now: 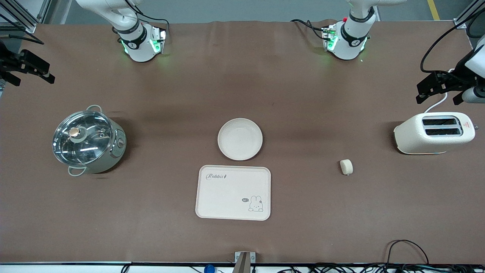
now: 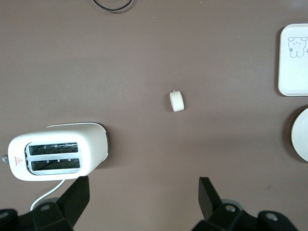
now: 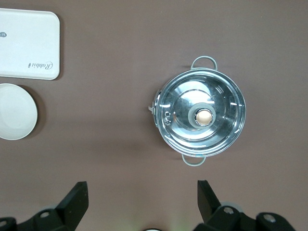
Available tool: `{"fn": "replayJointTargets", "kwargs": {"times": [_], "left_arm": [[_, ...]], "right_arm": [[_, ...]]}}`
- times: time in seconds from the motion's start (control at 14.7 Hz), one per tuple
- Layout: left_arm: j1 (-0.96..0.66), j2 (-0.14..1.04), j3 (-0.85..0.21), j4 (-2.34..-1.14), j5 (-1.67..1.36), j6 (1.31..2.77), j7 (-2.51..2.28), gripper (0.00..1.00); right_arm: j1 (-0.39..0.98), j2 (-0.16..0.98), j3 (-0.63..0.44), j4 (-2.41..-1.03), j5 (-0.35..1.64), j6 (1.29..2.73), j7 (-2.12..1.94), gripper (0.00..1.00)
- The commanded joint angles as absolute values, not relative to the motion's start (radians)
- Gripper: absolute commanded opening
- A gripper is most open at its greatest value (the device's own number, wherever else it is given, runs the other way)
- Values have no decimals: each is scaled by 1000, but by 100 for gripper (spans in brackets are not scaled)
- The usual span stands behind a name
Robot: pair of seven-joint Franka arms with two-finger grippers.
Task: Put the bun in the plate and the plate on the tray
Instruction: 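Grasp the cream bun with the left gripper while the right gripper moves out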
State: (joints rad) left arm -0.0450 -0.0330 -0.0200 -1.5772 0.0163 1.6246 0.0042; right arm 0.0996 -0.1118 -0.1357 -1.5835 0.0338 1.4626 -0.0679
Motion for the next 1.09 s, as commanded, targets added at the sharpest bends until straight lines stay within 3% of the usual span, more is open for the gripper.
{"fn": "replayJointTargets", "kwargs": {"times": [0.0,0.34,0.54,1.02], "left_arm": [[-51,-28,-21,-1557,26,1597,24,100],[-51,-14,-26,-1555,29,1583,2,100],[-48,84,-29,-1615,14,1600,-5,100],[-89,477,-84,-1677,15,2106,-198,100]], "right_arm": [[81,-143,-118,-1621,14,1480,-71,100],[84,-138,-117,-1618,15,1486,-64,100],[90,-133,-115,-1617,15,1500,-64,100],[146,-39,-112,-1620,37,1561,-60,100]]}}
